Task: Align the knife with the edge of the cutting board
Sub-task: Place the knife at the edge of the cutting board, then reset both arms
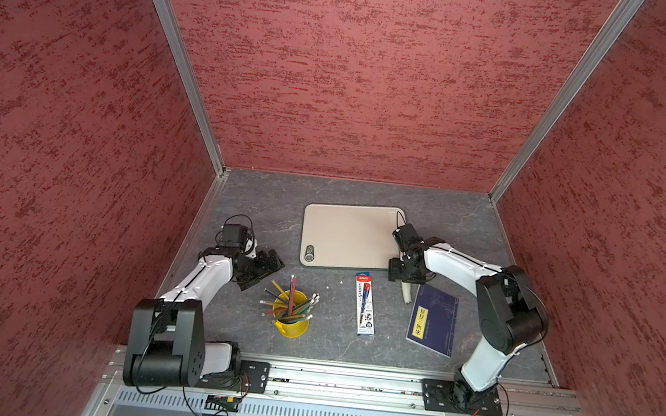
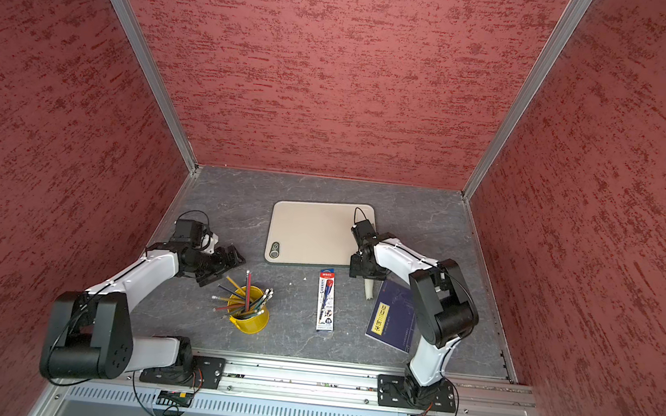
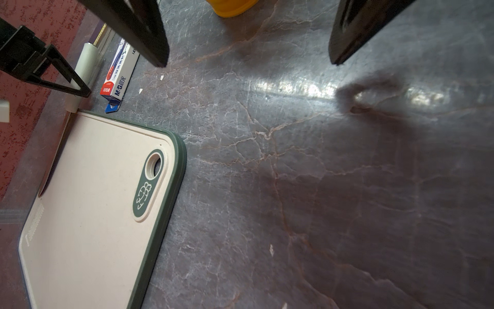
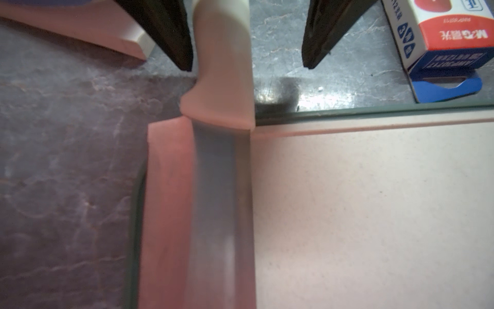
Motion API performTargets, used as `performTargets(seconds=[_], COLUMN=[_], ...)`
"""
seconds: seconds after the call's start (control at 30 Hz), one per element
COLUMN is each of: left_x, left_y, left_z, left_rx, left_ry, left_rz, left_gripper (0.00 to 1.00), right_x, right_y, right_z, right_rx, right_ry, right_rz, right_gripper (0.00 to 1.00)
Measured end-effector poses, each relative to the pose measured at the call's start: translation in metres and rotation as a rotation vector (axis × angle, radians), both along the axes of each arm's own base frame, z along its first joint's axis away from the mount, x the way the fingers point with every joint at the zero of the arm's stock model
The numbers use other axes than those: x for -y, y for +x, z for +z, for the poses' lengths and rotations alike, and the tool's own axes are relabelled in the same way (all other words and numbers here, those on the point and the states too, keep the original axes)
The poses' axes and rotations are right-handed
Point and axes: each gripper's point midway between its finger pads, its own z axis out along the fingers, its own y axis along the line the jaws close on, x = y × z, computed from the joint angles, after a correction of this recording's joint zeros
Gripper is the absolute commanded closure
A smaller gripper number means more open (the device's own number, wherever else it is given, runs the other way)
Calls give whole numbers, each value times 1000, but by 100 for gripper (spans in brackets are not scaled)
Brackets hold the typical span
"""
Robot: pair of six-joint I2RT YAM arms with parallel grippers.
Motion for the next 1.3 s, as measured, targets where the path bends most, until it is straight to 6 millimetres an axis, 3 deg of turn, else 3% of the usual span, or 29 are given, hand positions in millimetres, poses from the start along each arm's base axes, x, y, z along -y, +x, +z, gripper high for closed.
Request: performTargets(seconds=[0.27,0.4,0.5,0.57,0.73,0.83,0.9,1.0,1.1,1.17,1.3], left_x=[-1,-1,-4,-8,-24,-35,-43,-52,-59,-63,-72], left_y=[3,3,5,9,30,53,65,74,75,72,60], left_z=[3,3,6,13,55,91,113,135,142,136,99], left_rx=[4,6,19,54,210,327,396,484,563,602,613], left_ry=[5,10,28,46,106,156,193,248,303,340,429], left_rz=[-4,-7,-6,7,57,90,110,128,141,144,134], left_gripper=[1,1,0,0,0,0,0,0,0,0,0], right_x=[5,11,16,19,28,37,44,61,77,87,112], right_y=[1,0,6,16,39,41,40,36,31,24,1], right_z=[2,23,68,114,224,260,272,268,246,226,175], right_rx=[9,51,168,302,618,759,840,911,933,931,899], right_ry=[-23,-34,-20,2,36,39,36,6,-53,-99,-193], right_rz=[-15,-25,-38,-47,-85,-94,-106,-129,-148,-154,-175], right_gripper=[15,6,2,2,2,2,2,2,2,2,2])
